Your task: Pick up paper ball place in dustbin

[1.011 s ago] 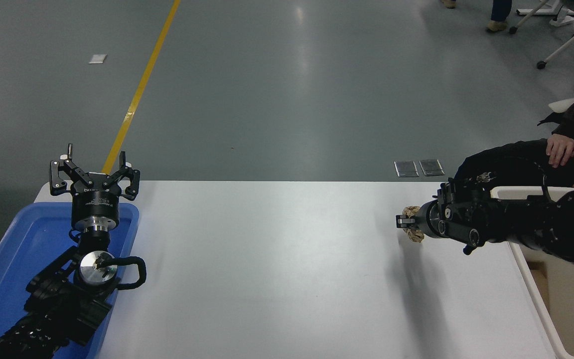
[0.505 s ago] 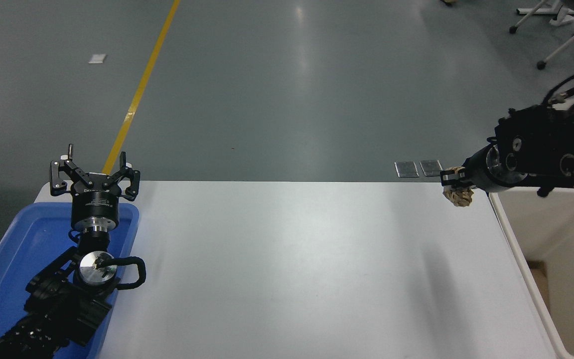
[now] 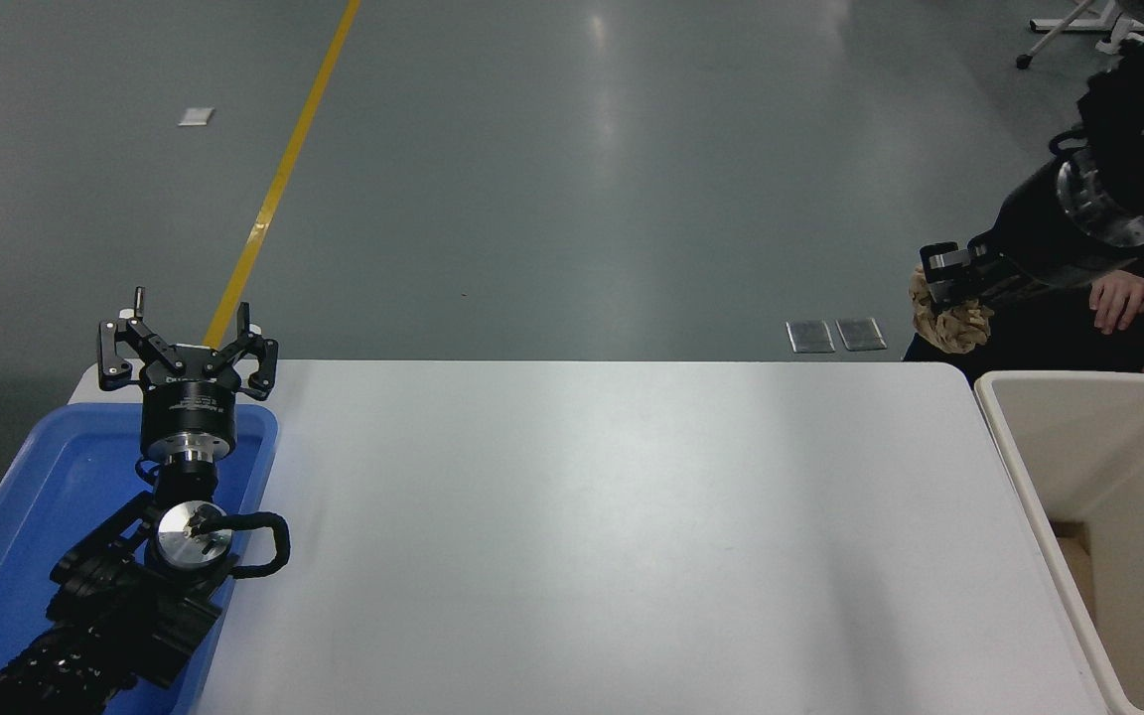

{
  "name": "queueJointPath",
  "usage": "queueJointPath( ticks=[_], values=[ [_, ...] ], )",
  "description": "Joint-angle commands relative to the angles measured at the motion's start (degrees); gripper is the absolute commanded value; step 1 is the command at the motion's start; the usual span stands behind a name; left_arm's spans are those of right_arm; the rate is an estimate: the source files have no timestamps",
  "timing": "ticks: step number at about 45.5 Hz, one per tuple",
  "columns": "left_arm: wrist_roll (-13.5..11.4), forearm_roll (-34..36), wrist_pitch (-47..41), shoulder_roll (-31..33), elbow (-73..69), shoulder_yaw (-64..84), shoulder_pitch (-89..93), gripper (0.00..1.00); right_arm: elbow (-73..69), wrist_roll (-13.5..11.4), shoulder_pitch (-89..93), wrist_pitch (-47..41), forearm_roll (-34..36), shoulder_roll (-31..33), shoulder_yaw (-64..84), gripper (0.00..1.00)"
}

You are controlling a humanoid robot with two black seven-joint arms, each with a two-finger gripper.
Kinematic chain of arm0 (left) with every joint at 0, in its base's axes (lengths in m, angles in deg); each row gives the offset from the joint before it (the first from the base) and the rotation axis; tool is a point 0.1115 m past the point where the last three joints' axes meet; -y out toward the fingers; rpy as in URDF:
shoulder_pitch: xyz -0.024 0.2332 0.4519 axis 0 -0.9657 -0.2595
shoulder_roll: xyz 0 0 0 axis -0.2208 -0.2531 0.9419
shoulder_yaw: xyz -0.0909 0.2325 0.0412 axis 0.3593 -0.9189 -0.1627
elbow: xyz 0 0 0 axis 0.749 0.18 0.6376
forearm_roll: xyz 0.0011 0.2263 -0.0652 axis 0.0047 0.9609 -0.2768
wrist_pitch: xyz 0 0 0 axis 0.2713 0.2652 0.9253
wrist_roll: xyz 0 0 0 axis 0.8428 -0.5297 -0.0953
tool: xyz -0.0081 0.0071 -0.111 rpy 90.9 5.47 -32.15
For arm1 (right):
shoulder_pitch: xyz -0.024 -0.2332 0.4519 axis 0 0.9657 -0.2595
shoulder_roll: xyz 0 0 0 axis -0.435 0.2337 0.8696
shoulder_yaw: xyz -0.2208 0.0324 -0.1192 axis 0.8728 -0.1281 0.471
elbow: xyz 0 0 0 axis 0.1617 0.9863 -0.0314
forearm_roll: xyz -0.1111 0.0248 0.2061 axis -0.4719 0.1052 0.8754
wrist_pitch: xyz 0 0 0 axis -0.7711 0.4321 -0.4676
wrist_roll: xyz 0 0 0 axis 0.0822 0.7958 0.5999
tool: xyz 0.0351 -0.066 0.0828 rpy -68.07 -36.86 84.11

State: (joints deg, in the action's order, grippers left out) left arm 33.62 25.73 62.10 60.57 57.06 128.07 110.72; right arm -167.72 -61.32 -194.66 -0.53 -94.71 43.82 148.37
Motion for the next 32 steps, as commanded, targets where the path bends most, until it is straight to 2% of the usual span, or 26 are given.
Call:
queueJointPath(
  ticks=[1,10,20,24,32],
  values=[
    [0.0,0.0,0.0,0.0,0.0,0.0,-0.1,0.99,-0.3,-0.1,-3.4,-2.3,-0.1,1.3,2.9,0.00],
    [-0.1,0.0,0.0,0.0,0.0,0.1,-0.1,0.99,2.2,-0.5,-2.4,-2.3,-2.2,4.3,7.3,0.00],
    [-0.2,-0.1,0.0,0.0,-0.1,0.1,-0.1,0.99,10.0,-0.4,5.5,0.5,-11.4,12.9,9.2,0.00],
    [-0.2,-0.1,0.0,0.0,0.0,0.1,-0.1,0.99,15.3,-0.4,13.2,8.0,-16.6,15.9,9.2,0.00],
    [-0.1,0.0,0.1,0.0,0.0,0.0,0.0,0.99,28.6,0.0,31.8,24.7,-16.6,17.3,7.4,0.00]
  ],
)
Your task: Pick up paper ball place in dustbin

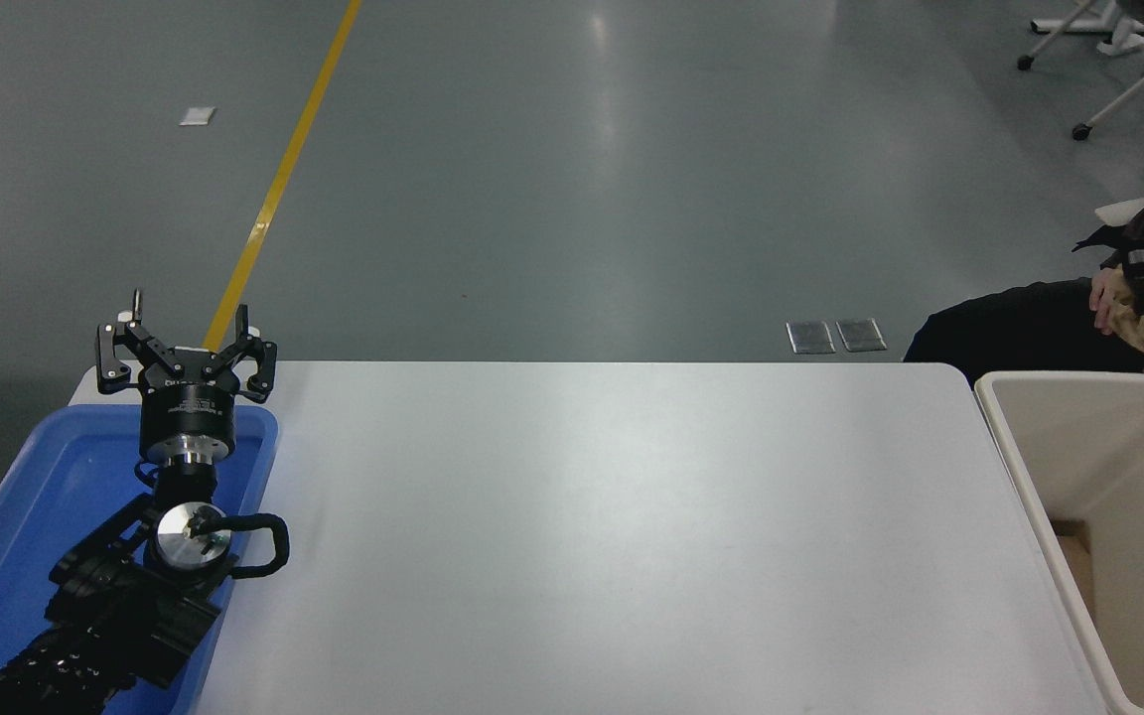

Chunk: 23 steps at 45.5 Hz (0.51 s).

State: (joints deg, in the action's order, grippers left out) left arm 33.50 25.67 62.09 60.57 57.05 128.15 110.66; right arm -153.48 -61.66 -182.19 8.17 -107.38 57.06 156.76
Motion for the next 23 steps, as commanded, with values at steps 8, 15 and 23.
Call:
queueJointPath(
  ticks=[8,15,23],
  values=[
    [0.0,0.1,0.0,0.0,0.0,-0.1,0.1,0.99,22.6,0.3,36.7,20.2,0.9,3.4,-12.5,0.00],
    [0.0,0.1,0.0,0.0,0.0,-0.1,0.1,0.99,29.3,0.3,49.0,23.2,1.7,2.1,-21.5,0.00],
    [0.1,0.1,0.0,0.0,0.0,-0.1,0.1,0.99,38.3,0.3,62.3,23.9,4.8,-3.4,-32.9,0.00]
  ],
)
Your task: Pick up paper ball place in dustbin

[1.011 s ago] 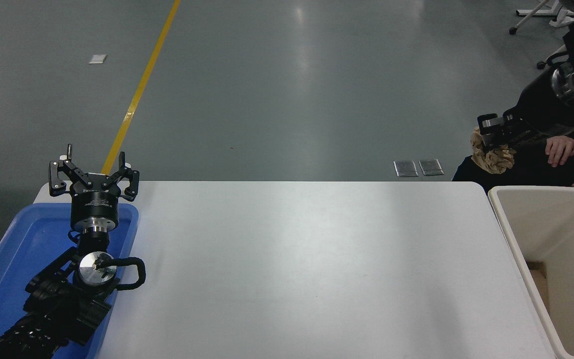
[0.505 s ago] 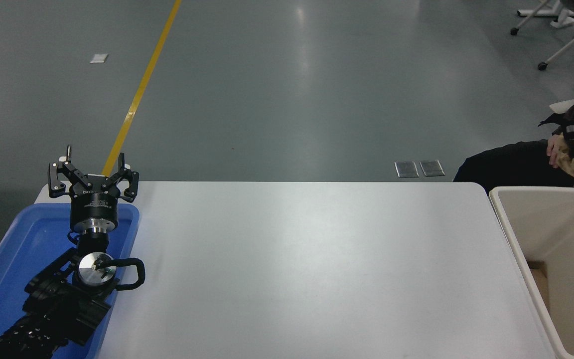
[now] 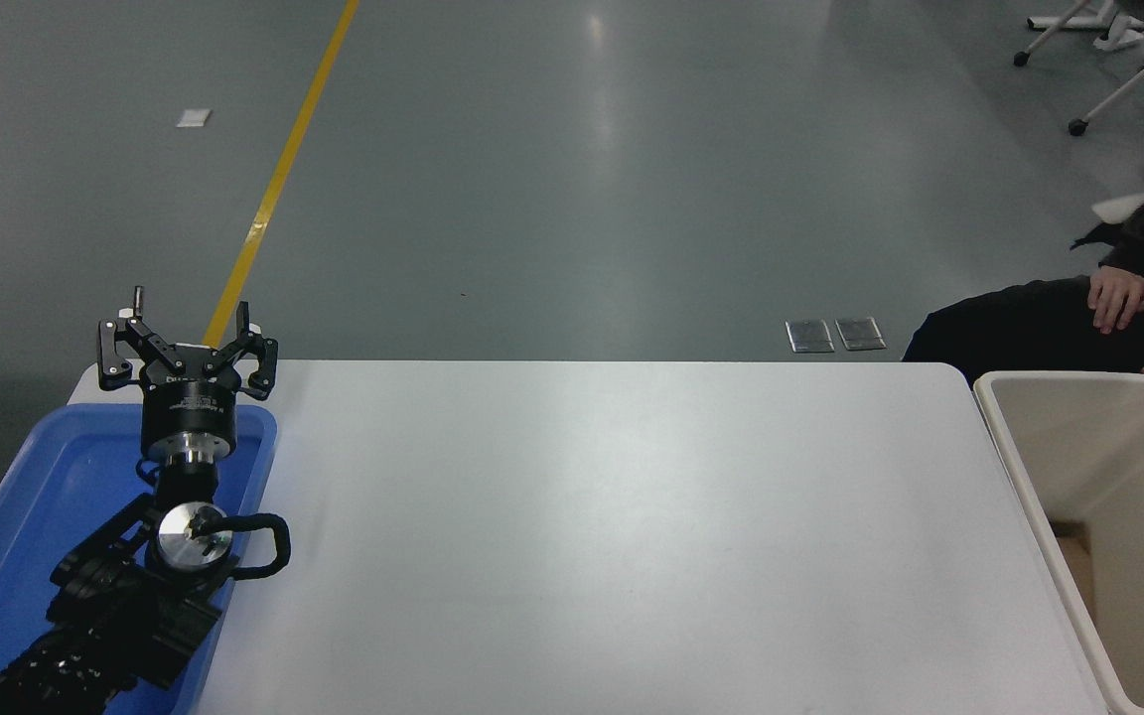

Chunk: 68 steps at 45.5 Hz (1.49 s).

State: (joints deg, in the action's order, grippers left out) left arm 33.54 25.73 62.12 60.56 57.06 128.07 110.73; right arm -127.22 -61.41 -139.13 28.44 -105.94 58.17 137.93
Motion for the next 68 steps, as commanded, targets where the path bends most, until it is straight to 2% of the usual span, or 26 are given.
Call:
queueJointPath(
  ticks=[1,15,27,44,46,47,48,49,61,68],
  values=[
    [0.1,0.0,0.0,0.0,0.0,0.0,0.0,0.99,13.1,0.0,20.8,3.8,3.8,-4.9,-15.0,0.00],
    [0.0,-0.1,0.0,0.0,0.0,0.0,0.0,0.99,16.1,-0.1,31.1,6.4,5.9,-10.1,-25.8,0.00],
    [0.0,-0.1,0.0,0.0,0.0,0.1,0.1,0.99,16.1,-0.2,32.9,6.8,5.9,-13.3,-27.7,0.00],
    [0.0,-0.1,0.0,0.0,0.0,0.1,0.1,0.99,16.1,-0.2,32.7,6.8,5.9,-13.5,-28.8,0.00],
    [0.0,0.0,0.0,0.0,0.0,0.0,0.1,0.99,16.0,-0.3,32.5,6.8,5.9,-13.4,-28.8,0.21],
    [0.0,-0.1,0.0,0.0,0.0,0.0,0.1,0.99,16.0,-0.3,32.4,6.7,5.9,-13.4,-28.8,0.41],
    [0.0,-0.1,0.0,0.0,0.0,0.0,0.1,0.99,16.0,-0.3,32.4,6.7,6.0,-13.3,-28.8,0.73],
    [0.0,0.0,0.0,0.0,0.0,0.1,0.1,0.99,15.9,-0.4,32.4,6.6,6.1,-13.1,-28.8,1.00],
    [0.0,0.0,0.0,0.0,0.0,0.0,0.1,0.99,13.0,-0.5,30.2,6.1,5.4,-10.2,-27.1,1.00],
    [0.0,0.0,0.0,0.0,0.0,0.0,0.1,0.99,8.3,-0.5,24.2,5.8,5.3,-7.2,-20.3,1.00]
  ],
)
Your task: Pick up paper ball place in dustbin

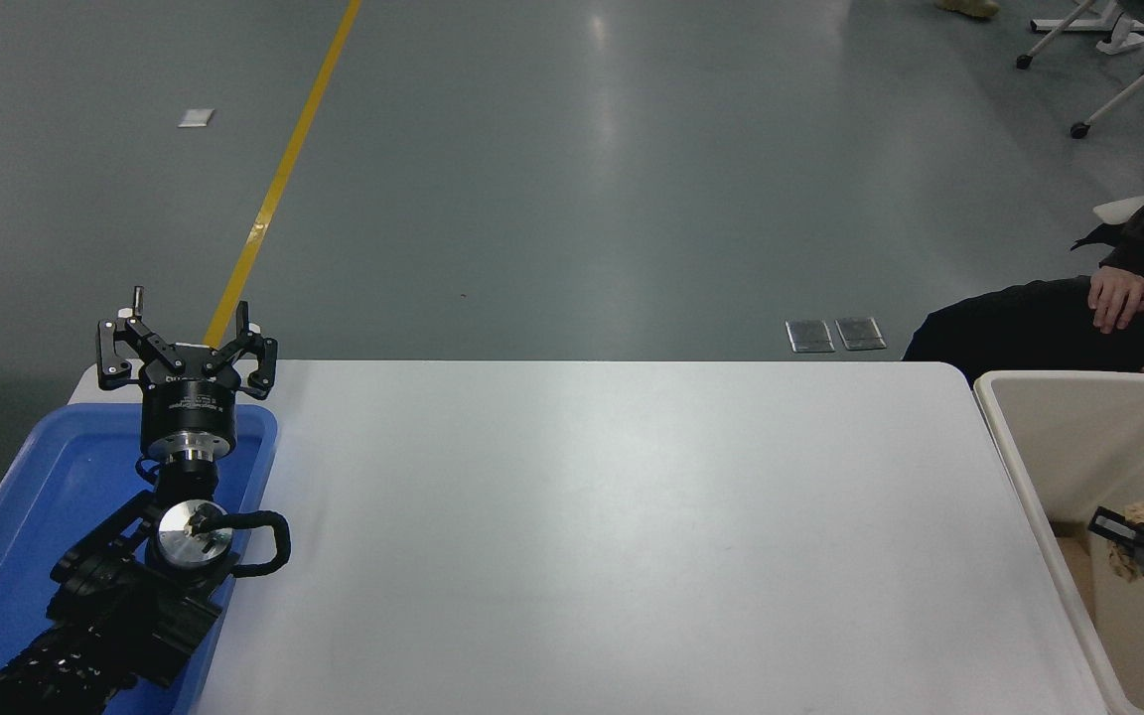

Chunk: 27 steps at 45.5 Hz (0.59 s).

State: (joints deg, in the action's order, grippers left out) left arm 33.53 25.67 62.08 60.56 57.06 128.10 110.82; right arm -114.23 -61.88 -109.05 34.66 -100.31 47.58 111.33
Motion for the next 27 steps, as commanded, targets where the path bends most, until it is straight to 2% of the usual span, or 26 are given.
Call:
queueJointPath(
  ticks=[1,12,18,27],
  values=[
    [0.0,0.1,0.0,0.0,0.0,0.0,0.0,0.99,-5.4,0.0,-7.2,-0.4,-0.3,3.7,7.9,1.00],
    [0.0,0.1,0.0,0.0,0.0,0.0,0.0,0.99,-17.1,-0.1,-24.5,-1.4,-0.1,5.6,27.5,1.00],
    [0.1,0.1,0.0,0.0,0.0,0.0,0.0,0.99,-27.7,-0.1,-35.7,-2.7,-0.1,5.8,33.4,1.00],
    [0.1,0.1,0.0,0.0,0.0,0.0,0.0,0.99,-43.0,-0.1,-50.9,-13.3,0.5,5.5,35.5,1.00]
  ],
)
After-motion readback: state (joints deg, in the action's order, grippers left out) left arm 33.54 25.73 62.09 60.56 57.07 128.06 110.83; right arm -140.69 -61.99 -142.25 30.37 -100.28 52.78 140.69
